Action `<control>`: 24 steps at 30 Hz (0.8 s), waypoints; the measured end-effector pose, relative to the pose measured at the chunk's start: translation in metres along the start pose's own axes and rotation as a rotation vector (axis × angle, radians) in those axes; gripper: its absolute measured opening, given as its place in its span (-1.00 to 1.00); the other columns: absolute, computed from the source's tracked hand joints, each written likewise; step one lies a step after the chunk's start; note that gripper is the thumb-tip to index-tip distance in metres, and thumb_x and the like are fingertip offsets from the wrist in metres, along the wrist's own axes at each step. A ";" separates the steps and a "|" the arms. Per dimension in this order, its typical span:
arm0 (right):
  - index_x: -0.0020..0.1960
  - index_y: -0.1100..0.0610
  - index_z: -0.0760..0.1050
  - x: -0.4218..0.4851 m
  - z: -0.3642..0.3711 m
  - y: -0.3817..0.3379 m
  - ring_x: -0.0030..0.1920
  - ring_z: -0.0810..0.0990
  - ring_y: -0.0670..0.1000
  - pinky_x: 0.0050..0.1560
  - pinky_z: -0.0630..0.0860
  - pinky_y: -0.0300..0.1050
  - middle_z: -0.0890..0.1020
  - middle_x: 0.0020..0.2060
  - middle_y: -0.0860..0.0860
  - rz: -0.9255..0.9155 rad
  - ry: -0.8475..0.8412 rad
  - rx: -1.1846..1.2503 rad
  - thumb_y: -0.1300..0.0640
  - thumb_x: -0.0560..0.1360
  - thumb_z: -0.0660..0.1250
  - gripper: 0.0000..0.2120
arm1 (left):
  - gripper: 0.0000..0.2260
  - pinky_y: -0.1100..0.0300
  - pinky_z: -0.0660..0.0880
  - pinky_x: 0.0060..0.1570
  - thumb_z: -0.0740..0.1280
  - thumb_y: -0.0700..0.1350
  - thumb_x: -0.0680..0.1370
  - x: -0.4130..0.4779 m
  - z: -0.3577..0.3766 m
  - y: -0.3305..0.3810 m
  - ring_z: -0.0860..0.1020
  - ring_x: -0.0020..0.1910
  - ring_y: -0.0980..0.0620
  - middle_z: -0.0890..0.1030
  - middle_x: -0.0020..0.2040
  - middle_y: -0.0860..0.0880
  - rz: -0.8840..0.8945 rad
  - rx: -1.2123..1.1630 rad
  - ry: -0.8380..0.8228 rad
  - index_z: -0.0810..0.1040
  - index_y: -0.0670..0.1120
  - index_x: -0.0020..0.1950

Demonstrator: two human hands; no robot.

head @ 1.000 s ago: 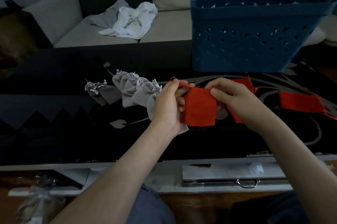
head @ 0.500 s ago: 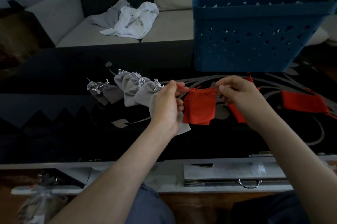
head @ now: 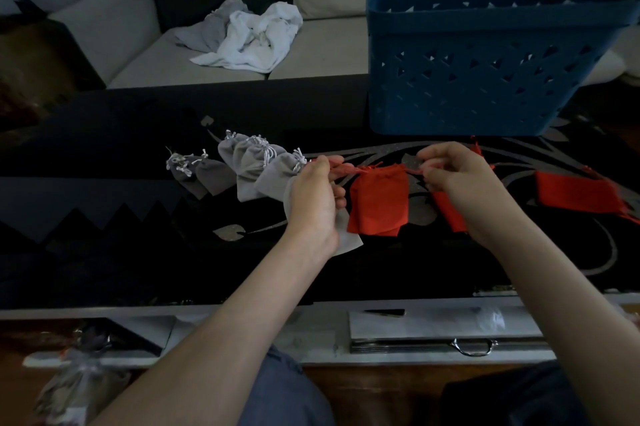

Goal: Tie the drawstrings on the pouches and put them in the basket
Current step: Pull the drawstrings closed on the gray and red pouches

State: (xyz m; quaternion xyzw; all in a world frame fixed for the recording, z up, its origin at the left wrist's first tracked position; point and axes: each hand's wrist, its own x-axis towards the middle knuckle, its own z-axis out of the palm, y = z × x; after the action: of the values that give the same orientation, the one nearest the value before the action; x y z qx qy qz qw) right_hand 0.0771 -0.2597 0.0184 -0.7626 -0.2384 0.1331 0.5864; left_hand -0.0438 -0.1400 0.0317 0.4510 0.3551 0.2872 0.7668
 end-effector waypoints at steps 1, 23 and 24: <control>0.00 0.08 0.51 0.000 -0.001 0.001 -0.15 0.48 -0.06 -0.02 0.44 -0.13 0.51 -0.21 -0.02 -0.004 0.000 -0.003 0.35 0.52 0.22 -0.78 | -0.75 0.32 0.28 -0.46 0.11 -0.11 0.66 0.000 0.000 0.000 0.36 -0.48 0.17 0.61 -0.35 0.05 0.002 -0.003 0.005 0.52 -0.08 -0.13; -0.16 0.21 0.38 0.004 -0.005 -0.019 -0.15 0.69 0.04 -0.13 0.62 -0.06 0.50 -0.49 0.01 0.175 0.065 1.071 0.31 0.63 0.06 -0.78 | -0.78 0.32 0.29 -0.50 0.05 -0.19 0.66 0.005 -0.003 0.000 0.33 -0.52 0.12 0.70 -0.20 -0.14 -0.070 -0.177 -0.013 0.34 -0.10 -0.17; -0.19 0.21 0.36 0.004 -0.006 -0.020 -0.27 0.68 0.01 -0.21 0.62 -0.07 0.47 -0.50 0.01 0.184 0.077 1.145 0.32 0.63 0.05 -0.75 | -0.78 0.32 0.29 -0.52 0.04 -0.19 0.66 0.005 -0.003 0.000 0.33 -0.53 0.12 0.69 -0.22 -0.14 -0.085 -0.197 -0.024 0.33 -0.10 -0.17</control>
State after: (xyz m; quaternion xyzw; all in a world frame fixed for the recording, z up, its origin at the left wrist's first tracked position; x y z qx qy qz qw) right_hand 0.0789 -0.2582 0.0398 -0.3459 -0.0395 0.2636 0.8996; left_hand -0.0430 -0.1347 0.0294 0.3613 0.3347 0.2828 0.8231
